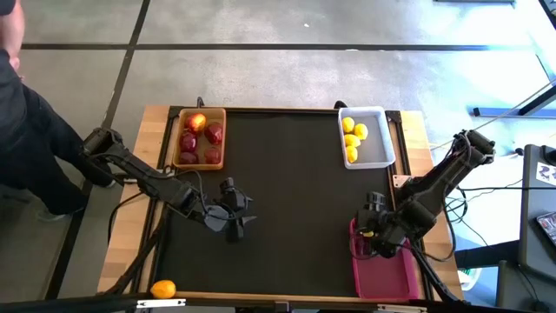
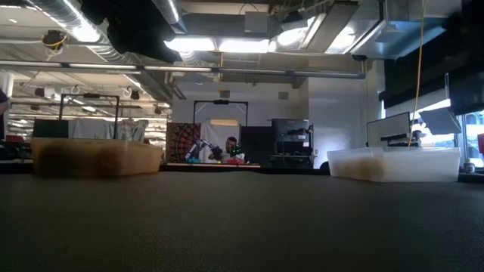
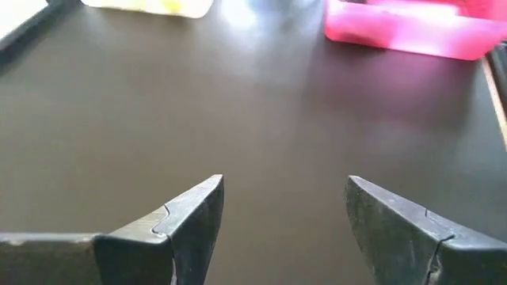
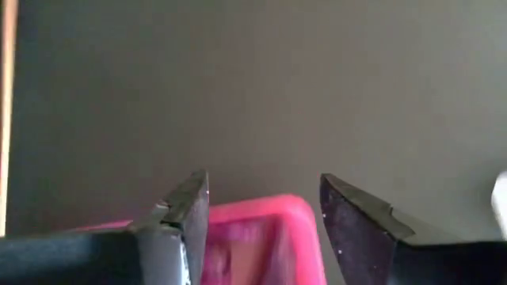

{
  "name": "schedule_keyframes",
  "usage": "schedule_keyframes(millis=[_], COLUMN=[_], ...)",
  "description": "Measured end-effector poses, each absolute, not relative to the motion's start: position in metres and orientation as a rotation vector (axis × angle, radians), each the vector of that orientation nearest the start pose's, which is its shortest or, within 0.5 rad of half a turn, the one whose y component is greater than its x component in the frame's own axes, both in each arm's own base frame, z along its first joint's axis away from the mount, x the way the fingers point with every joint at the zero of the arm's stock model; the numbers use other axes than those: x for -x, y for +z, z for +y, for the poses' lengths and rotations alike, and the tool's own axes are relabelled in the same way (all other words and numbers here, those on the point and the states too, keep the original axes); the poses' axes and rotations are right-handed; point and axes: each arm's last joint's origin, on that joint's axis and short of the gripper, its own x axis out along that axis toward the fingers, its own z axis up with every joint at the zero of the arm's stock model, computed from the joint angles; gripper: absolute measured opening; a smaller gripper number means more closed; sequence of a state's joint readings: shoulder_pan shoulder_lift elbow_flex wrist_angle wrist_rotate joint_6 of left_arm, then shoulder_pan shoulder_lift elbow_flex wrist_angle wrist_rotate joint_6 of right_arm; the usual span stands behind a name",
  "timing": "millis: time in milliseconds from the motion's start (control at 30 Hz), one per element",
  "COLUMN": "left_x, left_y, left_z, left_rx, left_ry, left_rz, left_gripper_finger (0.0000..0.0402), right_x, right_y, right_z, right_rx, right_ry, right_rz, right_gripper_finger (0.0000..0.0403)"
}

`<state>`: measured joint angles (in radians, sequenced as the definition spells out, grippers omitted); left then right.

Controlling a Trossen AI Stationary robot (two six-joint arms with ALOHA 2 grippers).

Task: Sort produce into baskets
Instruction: Put the lemon into the white bin

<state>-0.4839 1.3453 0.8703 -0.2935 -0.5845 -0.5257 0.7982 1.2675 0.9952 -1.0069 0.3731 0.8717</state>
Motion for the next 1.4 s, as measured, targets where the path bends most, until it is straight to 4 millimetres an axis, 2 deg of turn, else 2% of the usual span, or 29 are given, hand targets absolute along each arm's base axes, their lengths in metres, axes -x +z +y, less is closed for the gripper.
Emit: schedule_keyframes(millis=[133,267,633,833,1067,1400], left_x=[-0.246,-0.240,-0.235,-0.234,-0.210,-0.185], left_y=[0.237,0.237,0.269,0.267,0.259,0.247], left_z=[-0.119,-0.133,-0.173,-0.190,-0.207,-0.223], left_rx=[0.203,0.244,0.300,0.345,0.537,0.617], left_ry=[0.182,0.121,0.004,-0.005,-0.003,0.038], left_rz=[0.651,0.669,0.642,0.797,1.008,1.228], left_gripper_finger=[0.0257,0.0257,0.0257,0.0257,0.0257,0.0257], right_x=[-0.172,-0.179,-0.200,-0.207,-0.209,-0.209], right_y=[0.266,0.271,0.272,0.271,0.271,0.271], right_z=[0.156,0.159,0.137,0.127,0.123,0.123], right_rx=[0.026,0.117,0.166,0.171,0.199,0.274], right_ry=[-0.084,-0.056,-0.082,-0.097,-0.090,-0.061], right_rz=[0.919,0.814,0.826,0.843,0.851,0.853], right_gripper_finger=[0.0200,0.0200,0.0200,0.0200,0.0200,0.0200])
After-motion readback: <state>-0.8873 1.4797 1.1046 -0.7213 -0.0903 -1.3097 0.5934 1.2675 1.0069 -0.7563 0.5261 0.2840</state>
